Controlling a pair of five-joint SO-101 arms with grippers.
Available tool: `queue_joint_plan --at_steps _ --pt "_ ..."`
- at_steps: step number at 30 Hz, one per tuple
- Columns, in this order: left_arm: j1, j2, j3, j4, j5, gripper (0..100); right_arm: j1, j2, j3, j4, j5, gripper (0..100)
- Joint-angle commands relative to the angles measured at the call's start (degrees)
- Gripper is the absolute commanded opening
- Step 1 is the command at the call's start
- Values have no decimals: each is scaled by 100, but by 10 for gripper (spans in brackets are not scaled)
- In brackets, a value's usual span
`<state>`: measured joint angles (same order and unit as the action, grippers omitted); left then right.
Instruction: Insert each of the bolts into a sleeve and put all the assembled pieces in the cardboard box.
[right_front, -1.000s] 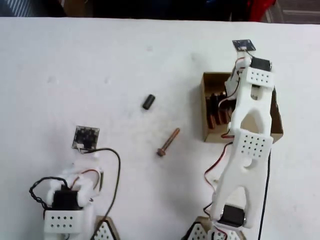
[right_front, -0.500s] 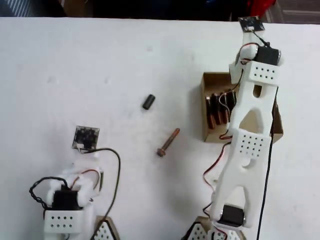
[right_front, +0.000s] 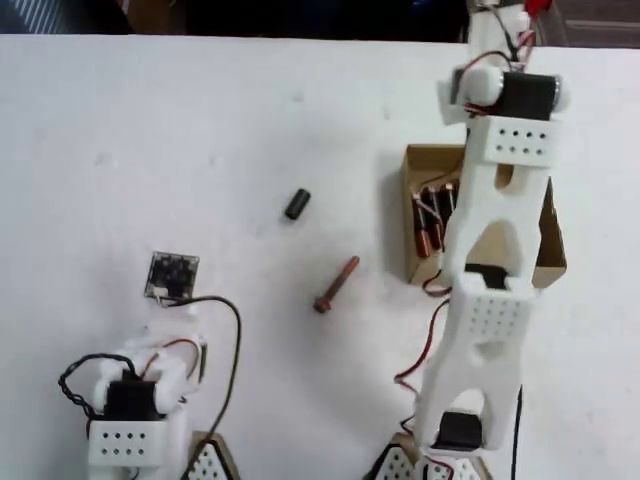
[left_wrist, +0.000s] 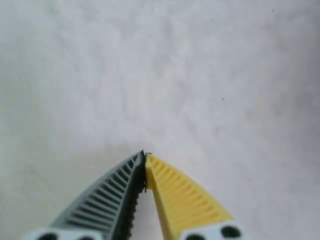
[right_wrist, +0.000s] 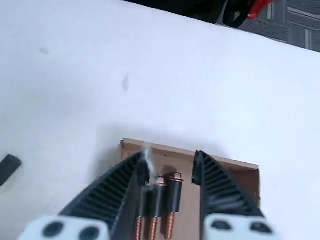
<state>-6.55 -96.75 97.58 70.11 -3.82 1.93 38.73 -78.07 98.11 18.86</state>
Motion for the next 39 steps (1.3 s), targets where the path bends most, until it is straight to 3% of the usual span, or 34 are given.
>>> queue_joint_plan --at_steps 1,9,21,39 --pt "-22 -57 -132 9 -35 23 -523 -1253 1178 233 -563 127" --pt "-22 -57 -132 9 -35 23 -1736 -2598 3393 207 -1275 127" --pt "-22 -57 -132 9 -35 23 -2598 -1965 4378 -514 -3569 127" --pt "-31 -57 -132 9 -35 23 -2782 -233 4378 -1921 -4308 127"
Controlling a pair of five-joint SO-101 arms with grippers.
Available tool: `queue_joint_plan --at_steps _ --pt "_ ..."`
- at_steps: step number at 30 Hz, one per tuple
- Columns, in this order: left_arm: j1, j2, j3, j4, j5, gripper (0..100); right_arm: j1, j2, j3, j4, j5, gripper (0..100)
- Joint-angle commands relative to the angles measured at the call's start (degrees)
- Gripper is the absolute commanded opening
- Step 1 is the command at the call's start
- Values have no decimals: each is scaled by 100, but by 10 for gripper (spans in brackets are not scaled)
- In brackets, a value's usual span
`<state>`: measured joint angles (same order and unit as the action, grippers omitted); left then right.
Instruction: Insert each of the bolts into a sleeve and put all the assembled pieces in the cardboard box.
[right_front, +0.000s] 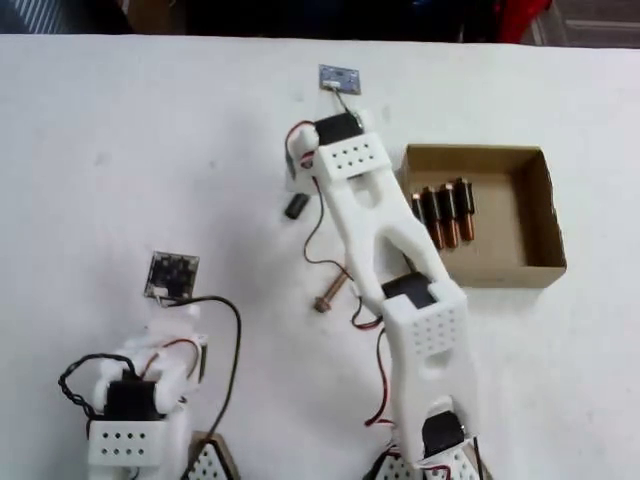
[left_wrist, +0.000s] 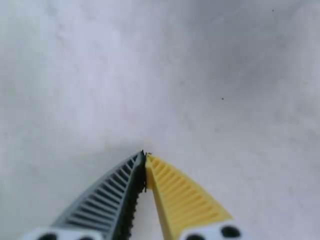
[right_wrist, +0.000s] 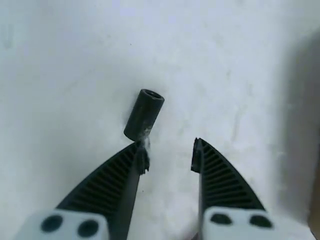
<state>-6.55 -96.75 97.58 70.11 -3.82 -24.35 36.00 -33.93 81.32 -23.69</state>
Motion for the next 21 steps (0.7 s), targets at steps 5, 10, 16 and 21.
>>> queue_joint_plan --at_steps 5,10,16,21 --pt "-31 -57 -132 9 -35 23 -391 163 -35 -514 -53 127" --pt "-31 -57 -132 9 -35 23 -426 391 -35 -752 -53 127" --pt "-31 -57 -132 9 -35 23 -418 532 -35 -822 -53 125" --pt "-31 -57 -132 9 -35 23 -418 743 -35 -831 -53 124"
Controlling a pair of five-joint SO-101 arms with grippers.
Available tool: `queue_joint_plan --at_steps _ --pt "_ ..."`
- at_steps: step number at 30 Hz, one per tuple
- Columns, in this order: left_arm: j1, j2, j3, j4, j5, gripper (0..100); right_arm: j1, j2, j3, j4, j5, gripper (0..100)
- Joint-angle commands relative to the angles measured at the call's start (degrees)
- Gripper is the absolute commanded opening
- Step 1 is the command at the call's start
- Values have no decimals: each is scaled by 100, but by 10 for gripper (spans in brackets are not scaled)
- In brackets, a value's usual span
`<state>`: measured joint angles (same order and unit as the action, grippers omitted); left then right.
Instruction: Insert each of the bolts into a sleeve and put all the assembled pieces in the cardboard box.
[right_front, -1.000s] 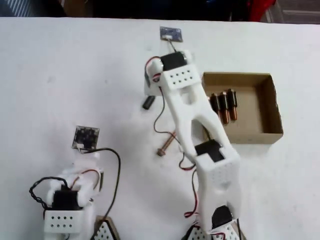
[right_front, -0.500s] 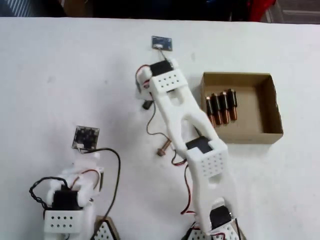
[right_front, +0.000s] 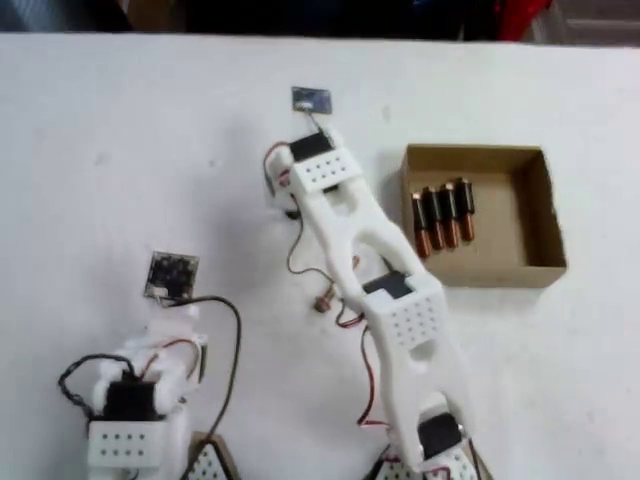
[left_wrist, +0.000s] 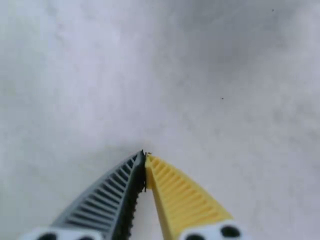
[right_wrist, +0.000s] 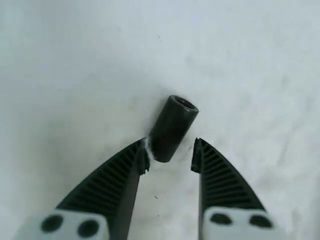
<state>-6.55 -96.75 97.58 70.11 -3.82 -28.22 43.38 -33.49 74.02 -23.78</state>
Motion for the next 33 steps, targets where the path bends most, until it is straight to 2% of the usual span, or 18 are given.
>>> queue_joint_plan --at_steps 1,11,17,24,29,33 --pt "-31 -57 -132 9 -35 23 -31 40 -79 -136 -44 124" --pt "-31 -57 -132 9 -35 23 -13 198 -53 -136 -35 122" --pt "-31 -57 -132 9 -35 23 -4 198 -35 -136 9 44" --pt "-31 -57 -132 9 -35 23 -22 145 -79 312 53 38" --pt "-31 -57 -132 9 -35 23 -4 -207 -88 778 1099 38" --pt "-31 -57 -132 9 -35 23 13 -875 -88 1218 1530 38"
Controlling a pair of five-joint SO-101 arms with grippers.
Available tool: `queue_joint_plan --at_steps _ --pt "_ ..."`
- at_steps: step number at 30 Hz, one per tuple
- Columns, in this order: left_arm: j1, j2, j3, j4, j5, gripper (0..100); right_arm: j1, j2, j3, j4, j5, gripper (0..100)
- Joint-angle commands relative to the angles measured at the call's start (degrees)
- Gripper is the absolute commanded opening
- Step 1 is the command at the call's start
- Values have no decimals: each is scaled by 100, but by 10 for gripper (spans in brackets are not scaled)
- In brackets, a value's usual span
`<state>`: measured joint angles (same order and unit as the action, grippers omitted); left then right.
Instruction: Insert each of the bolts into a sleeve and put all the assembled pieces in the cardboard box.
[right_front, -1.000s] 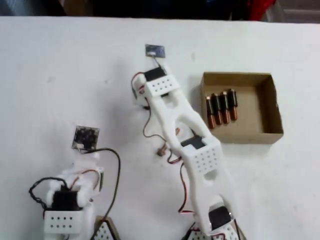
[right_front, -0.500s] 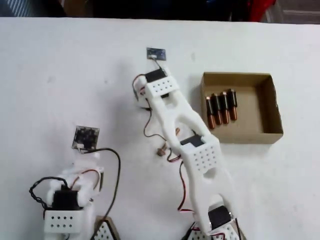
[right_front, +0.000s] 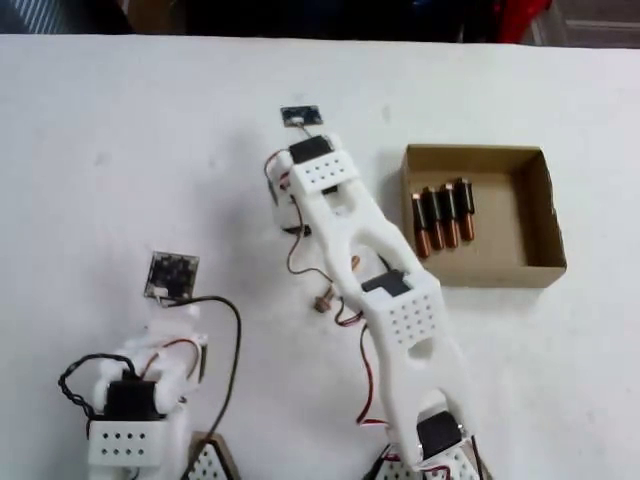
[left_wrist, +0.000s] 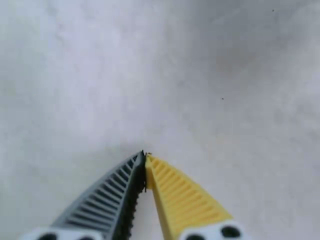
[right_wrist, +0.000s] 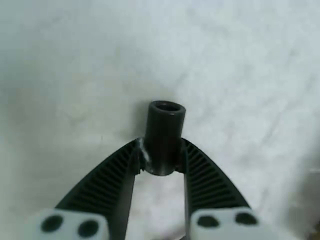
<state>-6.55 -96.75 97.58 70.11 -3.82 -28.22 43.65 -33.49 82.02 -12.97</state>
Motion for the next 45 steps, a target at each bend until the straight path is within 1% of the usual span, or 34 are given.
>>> queue_joint_plan --at_steps 1,7,9,17,19,21,27,31,36,40,45 --pt "-31 -57 -132 9 -35 23 13 -1103 -88 567 510 38" --pt "-31 -57 -132 9 -35 23 13 -2510 -53 1596 1108 38" --pt "-31 -57 -132 9 -35 23 22 -3029 105 1692 1275 38" --pt "-31 -57 -132 9 -35 23 110 -5270 2374 1613 1802 38" --pt "-31 -57 -132 9 -35 23 154 -5736 3059 1367 2013 39" --pt "-31 -57 -132 9 -35 23 259 -6097 3727 910 2154 39" --pt "-31 -57 -132 9 -35 23 945 -6554 5521 -637 2690 39" --pt "-31 -57 -132 9 -35 23 1411 -6554 6400 -1367 2716 42" --pt "-31 -57 -132 9 -35 23 1508 -6554 7429 -2308 2716 42" --pt "-31 -57 -132 9 -35 23 1508 -6545 7991 -2765 2716 39" --pt "-31 -57 -132 9 -35 23 1525 -6536 8325 -2844 2716 39"
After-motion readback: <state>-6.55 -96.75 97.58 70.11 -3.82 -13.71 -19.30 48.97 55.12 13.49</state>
